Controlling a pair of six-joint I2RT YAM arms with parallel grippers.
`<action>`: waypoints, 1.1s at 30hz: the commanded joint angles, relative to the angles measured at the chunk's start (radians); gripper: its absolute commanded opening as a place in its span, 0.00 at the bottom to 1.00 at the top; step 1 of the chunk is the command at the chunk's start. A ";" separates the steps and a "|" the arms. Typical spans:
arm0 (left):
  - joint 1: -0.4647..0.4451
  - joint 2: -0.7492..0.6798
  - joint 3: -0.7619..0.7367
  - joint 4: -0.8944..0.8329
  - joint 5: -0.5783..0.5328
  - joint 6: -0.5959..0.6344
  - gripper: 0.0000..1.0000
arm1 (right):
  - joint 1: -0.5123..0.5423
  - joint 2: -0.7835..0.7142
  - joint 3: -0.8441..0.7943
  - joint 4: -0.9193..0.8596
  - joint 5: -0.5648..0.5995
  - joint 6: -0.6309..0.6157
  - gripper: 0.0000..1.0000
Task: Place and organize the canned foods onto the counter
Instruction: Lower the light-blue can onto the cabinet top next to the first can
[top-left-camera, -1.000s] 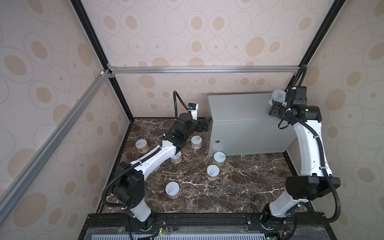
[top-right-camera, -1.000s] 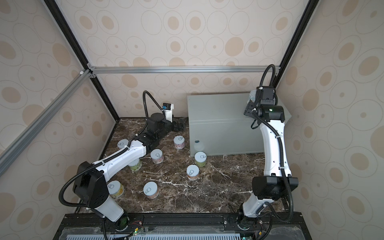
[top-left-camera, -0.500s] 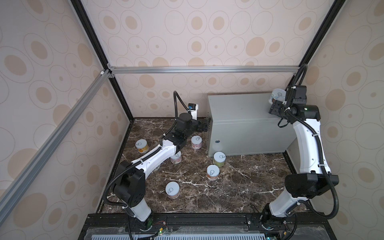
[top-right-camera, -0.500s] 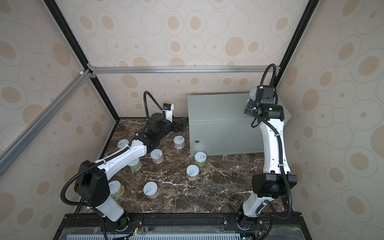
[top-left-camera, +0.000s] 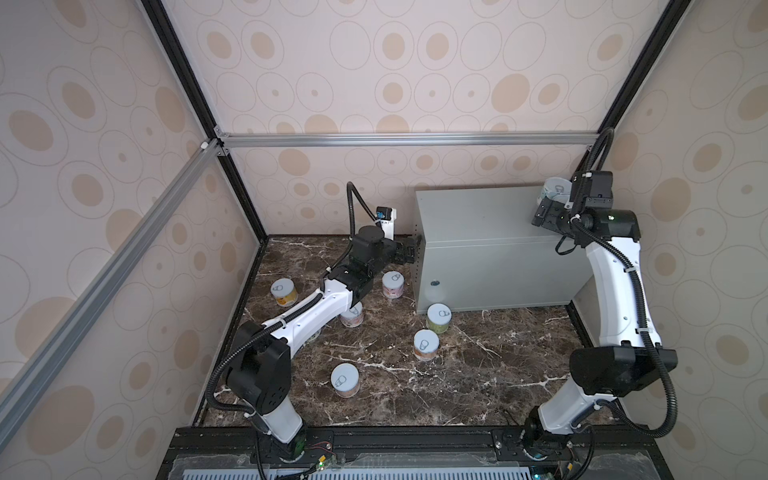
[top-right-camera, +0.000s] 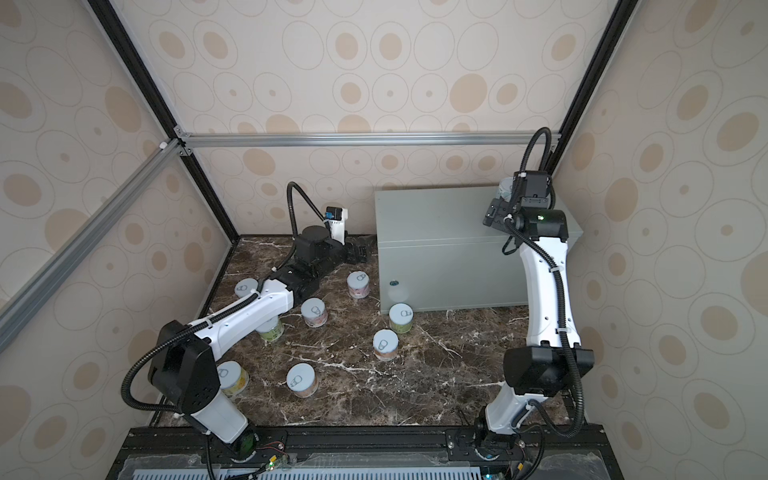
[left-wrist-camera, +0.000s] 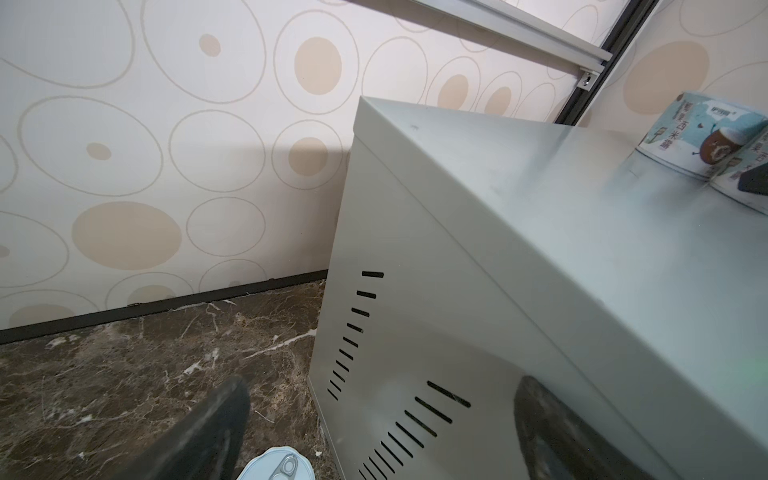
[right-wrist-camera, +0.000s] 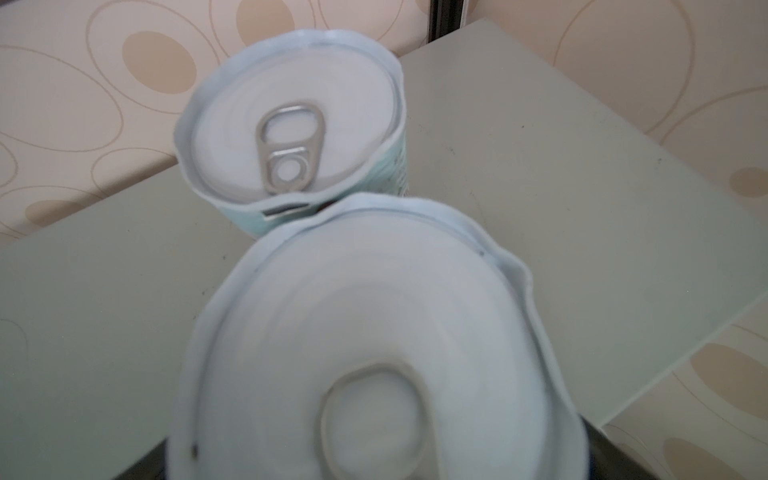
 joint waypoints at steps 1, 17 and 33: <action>0.010 -0.002 0.033 0.014 0.015 -0.014 0.99 | -0.005 -0.039 -0.012 -0.018 -0.020 -0.015 0.99; 0.042 -0.066 0.004 0.026 0.052 -0.051 0.99 | -0.006 -0.123 0.029 -0.078 -0.037 -0.050 0.99; 0.059 -0.222 -0.076 -0.029 0.063 -0.078 0.99 | -0.005 -0.382 -0.163 -0.086 -0.050 -0.083 0.97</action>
